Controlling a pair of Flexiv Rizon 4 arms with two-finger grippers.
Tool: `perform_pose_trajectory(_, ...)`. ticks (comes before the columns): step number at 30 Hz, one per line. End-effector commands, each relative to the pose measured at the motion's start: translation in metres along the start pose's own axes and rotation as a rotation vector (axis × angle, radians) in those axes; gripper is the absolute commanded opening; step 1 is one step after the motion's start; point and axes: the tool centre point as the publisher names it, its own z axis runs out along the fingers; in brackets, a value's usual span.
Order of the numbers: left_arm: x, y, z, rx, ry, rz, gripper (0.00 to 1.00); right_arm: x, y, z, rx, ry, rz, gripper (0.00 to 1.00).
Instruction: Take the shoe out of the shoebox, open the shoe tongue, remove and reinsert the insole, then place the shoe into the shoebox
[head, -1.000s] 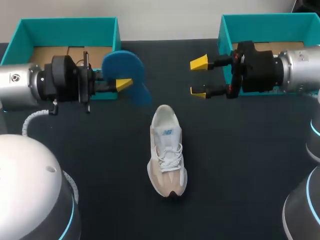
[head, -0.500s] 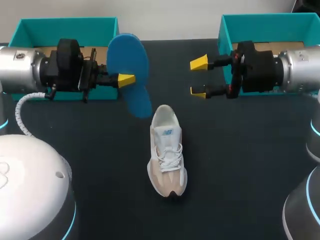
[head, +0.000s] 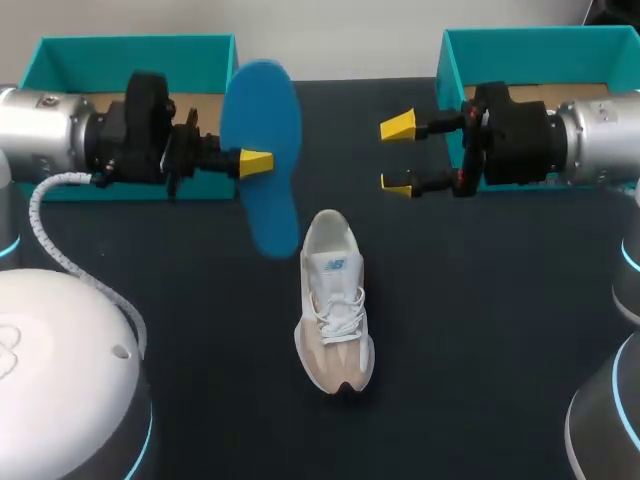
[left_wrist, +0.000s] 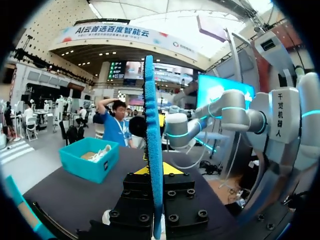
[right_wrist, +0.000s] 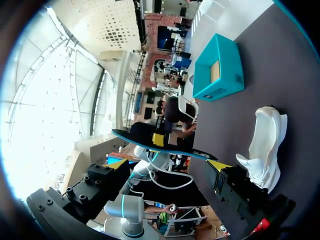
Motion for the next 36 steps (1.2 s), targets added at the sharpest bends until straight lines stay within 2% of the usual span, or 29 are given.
perform_pose_trajectory(1, 0.002, -0.002, -0.001, -0.129, 0.05, -0.463, 0.0, 0.0, 0.0, 0.002, -0.002, 0.0, 0.0, 1.0)
perform_pose_trajectory(2, 0.001, 0.001, 0.0, -0.144, 0.063, -0.5, 0.0, 0.0, 0.0, 0.002, -0.002, 0.0, 0.0, 1.0)
perform_pose_trajectory(4, 0.001, 0.005, 0.001, -0.094, 0.093, -0.629, 0.0, 0.0, 0.0, 0.002, -0.002, 0.0, 0.0, 1.0)
perform_pose_trajectory(6, 0.0, 0.011, 0.002, -0.085, 0.092, -0.686, 0.0, 0.0, 0.0, 0.002, -0.002, 0.0, 0.0, 1.0)
perform_pose_trajectory(9, -0.001, 0.016, 0.004, -0.03, 0.116, -0.796, 0.0, 0.0, 0.0, 0.002, -0.002, 0.0, 0.0, 1.0)
perform_pose_trajectory(15, -0.004, 0.016, 0.006, 0.09, 0.116, -0.933, 0.0, 0.0, 0.0, 0.002, -0.002, 0.0, 0.0, 1.0)
perform_pose_trajectory(24, -0.008, 0.013, 0.011, 0.187, 0.157, -1.104, 0.0, 0.0, 0.0, 0.002, -0.002, 0.0, 0.0, 1.0)
perform_pose_trajectory(36, -0.008, 0.013, 0.012, 0.182, 0.152, -1.097, 0.0, 0.0, 0.0, 0.002, -0.002, 0.0, 0.0, 1.0)
